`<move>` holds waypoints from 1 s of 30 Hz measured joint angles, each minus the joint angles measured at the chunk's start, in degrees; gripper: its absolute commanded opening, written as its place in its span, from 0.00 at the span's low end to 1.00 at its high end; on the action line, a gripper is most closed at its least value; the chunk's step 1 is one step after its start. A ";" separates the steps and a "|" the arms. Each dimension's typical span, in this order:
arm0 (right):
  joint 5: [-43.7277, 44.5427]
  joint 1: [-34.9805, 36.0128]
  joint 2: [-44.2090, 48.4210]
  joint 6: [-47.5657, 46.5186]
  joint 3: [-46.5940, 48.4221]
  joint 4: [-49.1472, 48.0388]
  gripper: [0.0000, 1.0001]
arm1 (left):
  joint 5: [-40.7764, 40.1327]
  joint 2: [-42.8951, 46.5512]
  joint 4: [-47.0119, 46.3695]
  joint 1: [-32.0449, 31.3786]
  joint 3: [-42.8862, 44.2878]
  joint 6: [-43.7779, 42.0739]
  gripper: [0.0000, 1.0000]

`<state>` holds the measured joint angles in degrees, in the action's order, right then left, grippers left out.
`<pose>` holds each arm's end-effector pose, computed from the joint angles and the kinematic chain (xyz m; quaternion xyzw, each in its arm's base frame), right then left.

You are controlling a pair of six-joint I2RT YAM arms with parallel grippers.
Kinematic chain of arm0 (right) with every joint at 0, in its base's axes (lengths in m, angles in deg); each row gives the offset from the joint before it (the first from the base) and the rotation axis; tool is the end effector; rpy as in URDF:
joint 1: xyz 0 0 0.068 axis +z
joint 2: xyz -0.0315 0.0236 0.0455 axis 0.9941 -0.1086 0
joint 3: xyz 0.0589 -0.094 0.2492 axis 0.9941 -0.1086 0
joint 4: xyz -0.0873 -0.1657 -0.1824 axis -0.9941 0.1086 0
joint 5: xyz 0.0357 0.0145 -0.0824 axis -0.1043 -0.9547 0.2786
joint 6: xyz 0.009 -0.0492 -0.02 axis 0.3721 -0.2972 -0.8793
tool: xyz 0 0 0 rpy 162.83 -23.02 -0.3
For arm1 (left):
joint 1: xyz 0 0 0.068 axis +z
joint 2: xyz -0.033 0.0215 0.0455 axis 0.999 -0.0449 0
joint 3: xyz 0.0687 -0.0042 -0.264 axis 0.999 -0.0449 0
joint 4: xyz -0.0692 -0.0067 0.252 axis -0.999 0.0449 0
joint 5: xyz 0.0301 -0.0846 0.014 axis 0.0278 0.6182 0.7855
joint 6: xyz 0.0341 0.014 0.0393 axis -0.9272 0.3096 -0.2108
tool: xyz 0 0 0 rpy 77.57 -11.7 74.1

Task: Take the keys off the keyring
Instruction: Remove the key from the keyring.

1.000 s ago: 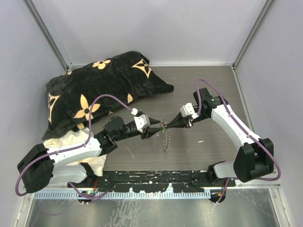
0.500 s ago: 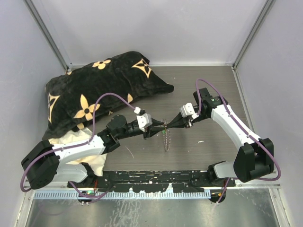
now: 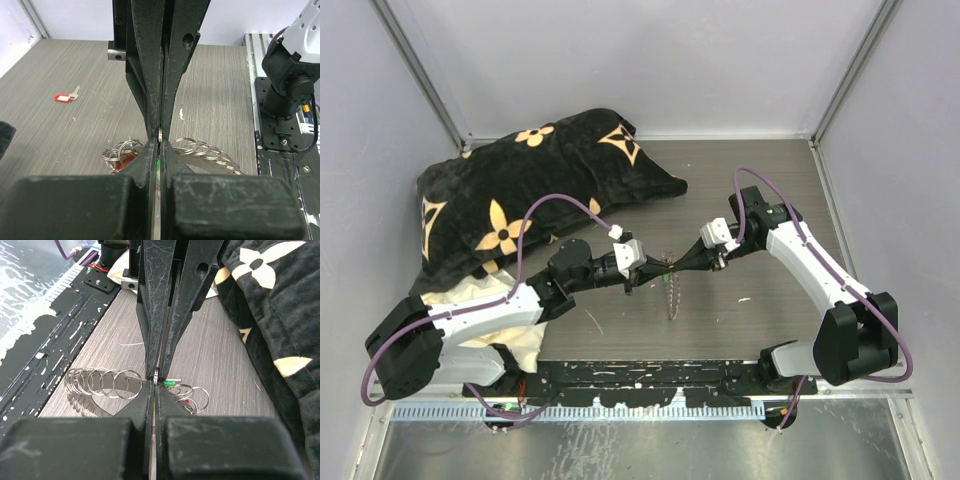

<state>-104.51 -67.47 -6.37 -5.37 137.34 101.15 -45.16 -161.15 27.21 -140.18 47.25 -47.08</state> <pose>0.2128 0.0988 0.2814 -0.6657 0.3669 0.4429 0.4756 0.1554 -0.2290 0.2718 0.4686 0.5247 -0.4169 0.5757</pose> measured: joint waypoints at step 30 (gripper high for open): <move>7.02 0.15 1.68 13.53 9.57 -0.17 0.43 | -5.07 -7.63 72.06 -0.04 43.56 -7.26 0.00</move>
<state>-97.49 -67.32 -4.69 8.16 146.91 100.97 -50.23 -168.78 99.27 -140.22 90.82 -54.34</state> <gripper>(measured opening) 0.476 0.009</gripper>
